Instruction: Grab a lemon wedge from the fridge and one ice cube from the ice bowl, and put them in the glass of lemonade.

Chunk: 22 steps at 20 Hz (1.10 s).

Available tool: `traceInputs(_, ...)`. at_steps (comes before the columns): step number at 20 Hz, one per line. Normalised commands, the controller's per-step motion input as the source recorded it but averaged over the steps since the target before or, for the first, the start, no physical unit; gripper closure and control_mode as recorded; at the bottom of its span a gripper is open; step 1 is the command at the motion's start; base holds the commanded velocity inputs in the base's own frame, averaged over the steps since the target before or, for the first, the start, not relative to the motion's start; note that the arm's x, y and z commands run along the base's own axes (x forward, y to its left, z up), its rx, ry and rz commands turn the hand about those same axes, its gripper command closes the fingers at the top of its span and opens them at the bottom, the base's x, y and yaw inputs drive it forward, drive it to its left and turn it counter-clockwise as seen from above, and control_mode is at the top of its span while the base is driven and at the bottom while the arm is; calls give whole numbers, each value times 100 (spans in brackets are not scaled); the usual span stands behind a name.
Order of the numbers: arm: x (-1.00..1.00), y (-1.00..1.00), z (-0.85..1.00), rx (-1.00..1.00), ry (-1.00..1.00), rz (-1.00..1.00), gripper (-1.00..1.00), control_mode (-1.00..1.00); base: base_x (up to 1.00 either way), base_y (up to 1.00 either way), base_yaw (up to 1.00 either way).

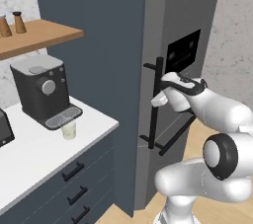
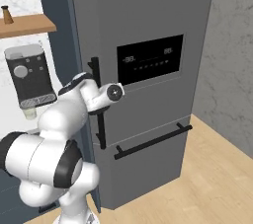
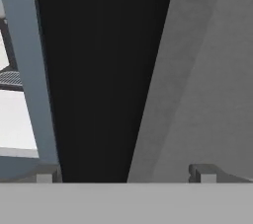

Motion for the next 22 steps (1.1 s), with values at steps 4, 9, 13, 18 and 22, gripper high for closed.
traceInputs(4,6,21,-9,1,0,0,100,-100,0,0,0)
traceInputs(9,3,6,0,0,6,-1,100,-100,0,0,0)
traceInputs(13,0,-23,7,-1,14,-6,100,-100,0,0,0)
traceInputs(18,-20,-84,21,1,7,-19,100,-100,0,0,0)
traceInputs(22,-34,-98,30,9,0,-23,100,-100,0,0,0)
